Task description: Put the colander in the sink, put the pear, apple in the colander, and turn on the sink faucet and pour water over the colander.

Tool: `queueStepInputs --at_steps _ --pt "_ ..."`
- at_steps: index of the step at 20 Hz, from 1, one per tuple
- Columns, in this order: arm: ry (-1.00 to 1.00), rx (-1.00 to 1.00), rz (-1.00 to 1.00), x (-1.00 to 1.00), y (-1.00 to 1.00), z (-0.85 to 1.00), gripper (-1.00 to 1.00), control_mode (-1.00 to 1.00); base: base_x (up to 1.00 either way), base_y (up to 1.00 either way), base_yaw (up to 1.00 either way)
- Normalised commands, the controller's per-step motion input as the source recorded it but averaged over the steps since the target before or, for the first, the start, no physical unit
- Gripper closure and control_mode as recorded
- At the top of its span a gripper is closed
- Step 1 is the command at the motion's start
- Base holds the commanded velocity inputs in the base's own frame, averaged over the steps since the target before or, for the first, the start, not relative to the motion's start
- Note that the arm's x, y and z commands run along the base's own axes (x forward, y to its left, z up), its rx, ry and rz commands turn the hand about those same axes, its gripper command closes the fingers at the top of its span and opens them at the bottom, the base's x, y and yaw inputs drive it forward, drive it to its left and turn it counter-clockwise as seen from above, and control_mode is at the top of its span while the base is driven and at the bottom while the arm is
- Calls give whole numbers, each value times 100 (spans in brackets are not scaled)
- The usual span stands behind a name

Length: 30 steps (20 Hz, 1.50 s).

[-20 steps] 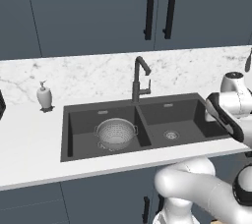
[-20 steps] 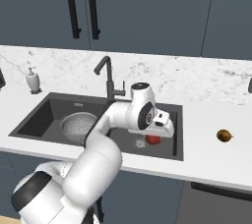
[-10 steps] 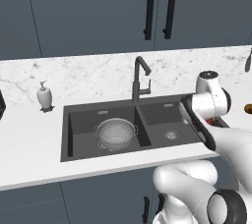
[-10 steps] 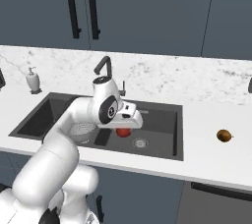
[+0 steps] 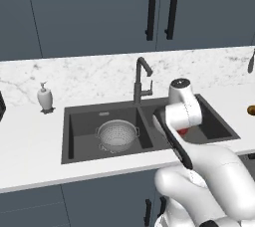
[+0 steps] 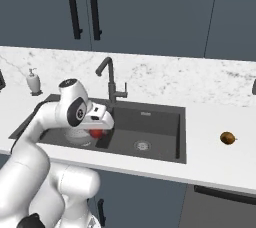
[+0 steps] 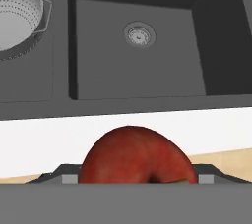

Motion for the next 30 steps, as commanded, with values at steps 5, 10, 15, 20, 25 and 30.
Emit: queueStepInputs --at_steps 5,10,15,20,25,30 --pt "-12 0 0 0 98 0 100 -100 0 0 0" --pt "-14 0 -4 9 91 1 100 -100 0 0 0" --pt "4 3 -2 59 72 -3 100 -100 0 0 0" --pt "3 0 0 90 28 -15 100 -100 0 0 0" --pt "15 0 0 95 21 -21 100 -100 0 0 0" --pt "9 0 0 61 40 -38 100 -100 0 0 0"
